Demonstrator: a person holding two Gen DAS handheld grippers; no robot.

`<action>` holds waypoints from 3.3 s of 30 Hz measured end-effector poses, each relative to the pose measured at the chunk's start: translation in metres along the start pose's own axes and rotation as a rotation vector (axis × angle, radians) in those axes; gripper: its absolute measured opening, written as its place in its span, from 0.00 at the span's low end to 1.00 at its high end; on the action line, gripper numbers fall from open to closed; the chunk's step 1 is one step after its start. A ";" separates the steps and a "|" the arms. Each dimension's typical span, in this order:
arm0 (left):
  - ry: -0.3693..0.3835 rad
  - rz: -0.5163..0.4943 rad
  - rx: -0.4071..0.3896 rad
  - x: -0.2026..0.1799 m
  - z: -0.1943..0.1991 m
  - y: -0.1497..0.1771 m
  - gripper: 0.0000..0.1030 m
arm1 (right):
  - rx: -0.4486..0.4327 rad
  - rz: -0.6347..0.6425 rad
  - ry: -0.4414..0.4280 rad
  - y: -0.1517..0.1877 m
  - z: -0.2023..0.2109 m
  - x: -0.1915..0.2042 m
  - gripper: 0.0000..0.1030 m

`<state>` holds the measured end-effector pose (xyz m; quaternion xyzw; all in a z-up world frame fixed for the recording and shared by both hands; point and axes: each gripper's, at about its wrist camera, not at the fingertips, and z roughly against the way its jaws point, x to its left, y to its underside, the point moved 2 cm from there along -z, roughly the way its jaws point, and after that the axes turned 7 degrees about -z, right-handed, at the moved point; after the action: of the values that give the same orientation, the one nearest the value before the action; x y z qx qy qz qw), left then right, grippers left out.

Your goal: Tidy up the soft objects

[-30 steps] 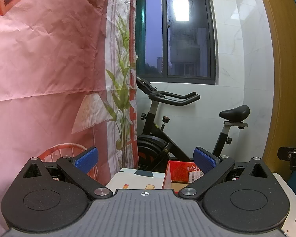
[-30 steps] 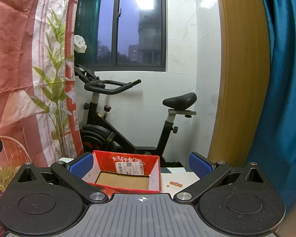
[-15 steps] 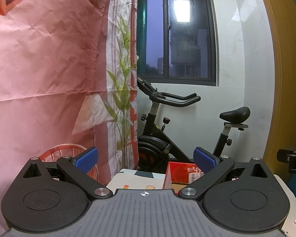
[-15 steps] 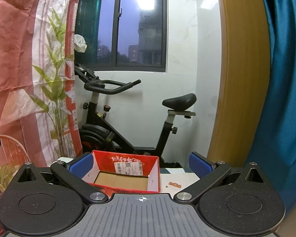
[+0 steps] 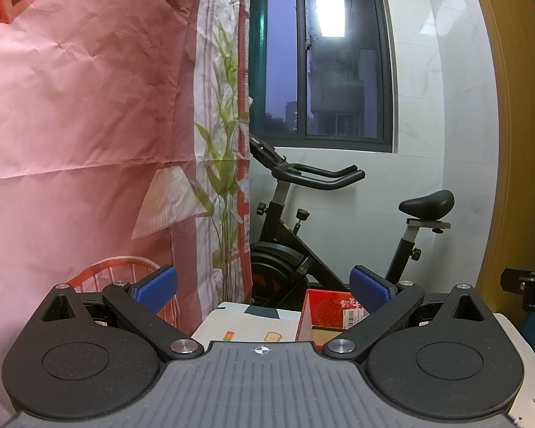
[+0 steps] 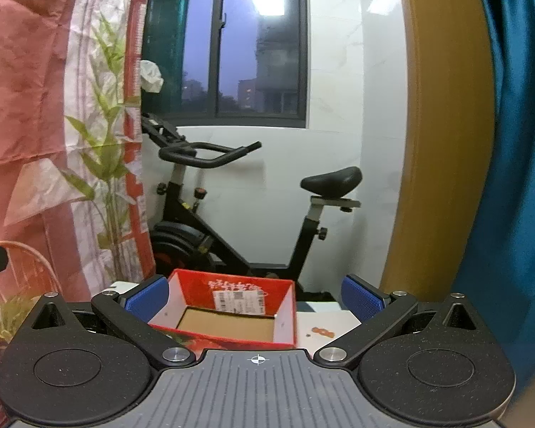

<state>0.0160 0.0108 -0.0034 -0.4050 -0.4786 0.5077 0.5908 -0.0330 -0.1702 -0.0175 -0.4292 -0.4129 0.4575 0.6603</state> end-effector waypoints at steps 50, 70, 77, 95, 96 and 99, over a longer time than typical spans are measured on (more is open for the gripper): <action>0.416 0.163 0.495 -0.047 -0.200 0.186 0.51 | 0.349 -0.106 -0.275 0.206 -0.200 -0.036 0.91; 0.540 0.369 0.633 -0.075 -0.254 0.197 0.51 | 0.392 -0.123 -0.364 0.214 -0.218 -0.040 0.58; 0.576 0.433 0.668 -0.076 -0.255 0.213 0.49 | 0.382 -0.115 -0.361 0.212 -0.215 -0.038 0.53; 0.578 0.387 0.552 -0.059 -0.210 0.197 0.49 | 0.275 -0.019 -0.382 0.191 -0.175 -0.021 0.52; 0.575 0.372 0.539 -0.059 -0.207 0.195 0.49 | 0.270 -0.015 -0.381 0.190 -0.173 -0.021 0.52; 0.570 0.339 0.509 -0.059 -0.199 0.190 0.49 | 0.255 -0.003 -0.383 0.187 -0.168 -0.018 0.52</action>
<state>0.1688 -0.0161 -0.2388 -0.4436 -0.0818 0.5673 0.6890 0.0732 -0.1795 -0.2453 -0.2470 -0.4702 0.5780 0.6195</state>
